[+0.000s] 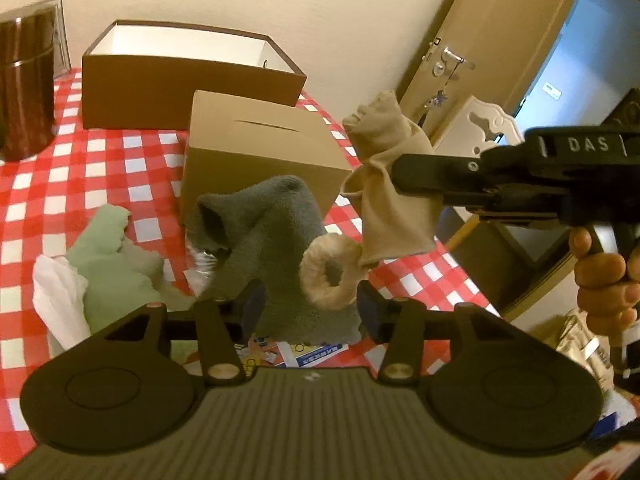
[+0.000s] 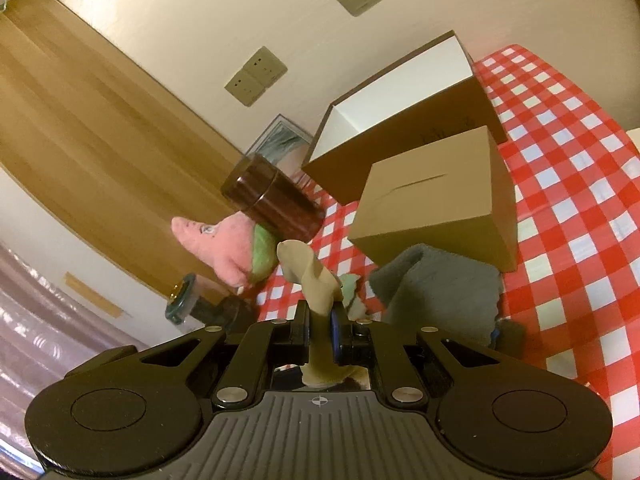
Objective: Organize soft objects
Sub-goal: 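Grasp the beige hair tie hanging from the sock with the left gripper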
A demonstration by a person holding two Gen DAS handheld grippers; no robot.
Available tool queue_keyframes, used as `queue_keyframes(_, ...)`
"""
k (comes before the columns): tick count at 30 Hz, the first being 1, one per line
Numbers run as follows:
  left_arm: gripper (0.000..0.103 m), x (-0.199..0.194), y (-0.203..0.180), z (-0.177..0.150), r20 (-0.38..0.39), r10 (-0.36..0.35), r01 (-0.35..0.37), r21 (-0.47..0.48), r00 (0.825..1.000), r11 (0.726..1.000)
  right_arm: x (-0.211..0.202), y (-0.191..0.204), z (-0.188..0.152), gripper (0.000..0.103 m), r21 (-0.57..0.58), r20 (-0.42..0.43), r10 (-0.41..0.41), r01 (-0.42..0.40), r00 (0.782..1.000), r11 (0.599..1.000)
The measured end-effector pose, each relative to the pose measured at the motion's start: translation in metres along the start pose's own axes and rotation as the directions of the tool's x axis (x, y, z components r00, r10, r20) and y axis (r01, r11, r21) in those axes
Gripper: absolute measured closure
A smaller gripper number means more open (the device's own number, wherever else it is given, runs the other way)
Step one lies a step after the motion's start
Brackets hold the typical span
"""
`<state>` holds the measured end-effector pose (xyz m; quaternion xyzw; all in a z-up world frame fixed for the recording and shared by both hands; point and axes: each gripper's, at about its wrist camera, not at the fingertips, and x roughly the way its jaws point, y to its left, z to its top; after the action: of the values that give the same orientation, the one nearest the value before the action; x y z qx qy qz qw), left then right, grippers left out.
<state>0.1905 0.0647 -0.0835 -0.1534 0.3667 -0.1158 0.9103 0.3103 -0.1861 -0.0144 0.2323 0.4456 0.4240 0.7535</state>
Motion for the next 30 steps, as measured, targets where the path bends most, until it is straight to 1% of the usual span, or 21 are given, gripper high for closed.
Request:
queue_keyframes(3, 0.055, -0.001, 0.007, 0.0, -0.002, -0.025, 0.025, -0.032, 1.0, 0.999, -0.001, -0.001, -0.001, 0.093, 0.007, 0.004, -0.008, 0.008, 1.0, 1.0)
queue_keyframes(5, 0.049, -0.002, 0.007, -0.001, 0.004, -0.039, 0.039, -0.045, 0.999, 0.998, 0.001, -0.002, -0.002, 0.093, 0.013, 0.002, -0.012, 0.012, 1.0, 1.0)
queue_keyframes(7, 0.046, 0.0, 0.006, 0.0, 0.007, -0.048, 0.048, -0.06, 0.999, 0.997, 0.004, -0.003, -0.004, 0.093, 0.018, -0.003, -0.012, 0.012, 1.0, 1.0)
queue_keyframes(10, 0.047, 0.011, 0.001, 0.0, -0.013, -0.032, 0.031, -0.053, 0.999, 0.998, 0.01, -0.006, -0.007, 0.093, 0.028, -0.012, -0.016, 0.017, 1.0, 0.999)
queue_keyframes(12, 0.053, 0.02, -0.001, -0.001, -0.022, -0.02, 0.019, -0.036, 1.0, 0.999, 0.014, -0.009, -0.01, 0.093, 0.032, -0.016, -0.018, 0.018, 1.0, 0.999)
queue_keyframes(14, 0.074, 0.031, -0.001, -0.002, -0.06, 0.002, -0.004, -0.03, 0.998, 1.0, 0.017, -0.012, -0.012, 0.093, 0.034, -0.022, -0.044, 0.045, 0.999, 0.998)
queue_keyframes(15, 0.074, 0.035, 0.001, -0.003, -0.078, 0.014, -0.017, -0.029, 0.997, 0.999, 0.018, -0.014, -0.012, 0.093, 0.037, -0.024, -0.059, 0.059, 0.998, 0.998)
queue_keyframes(17, 0.082, 0.038, 0.003, -0.006, -0.092, 0.04, -0.042, -0.019, 0.995, 0.999, 0.017, -0.02, -0.013, 0.093, 0.05, -0.02, -0.084, 0.085, 0.996, 0.995)
queue_keyframes(21, 0.088, 0.039, 0.005, -0.007, -0.104, 0.08, -0.078, 0.023, 0.991, 0.997, 0.012, -0.033, -0.012, 0.093, 0.077, 0.0, -0.135, 0.135, 0.991, 0.988)
queue_keyframes(25, 0.088, 0.036, 0.009, -0.003, -0.104, 0.105, -0.102, 0.035, 0.989, 0.994, 0.007, -0.041, -0.008, 0.093, 0.092, 0.017, -0.157, 0.155, 0.987, 0.984)
queue_keyframes(30, 0.088, 0.028, 0.017, 0.009, -0.078, 0.147, -0.144, 0.048, 0.986, 0.988, 0.004, -0.05, 0.002, 0.093, 0.094, 0.033, -0.172, 0.168, 0.985, 0.981)
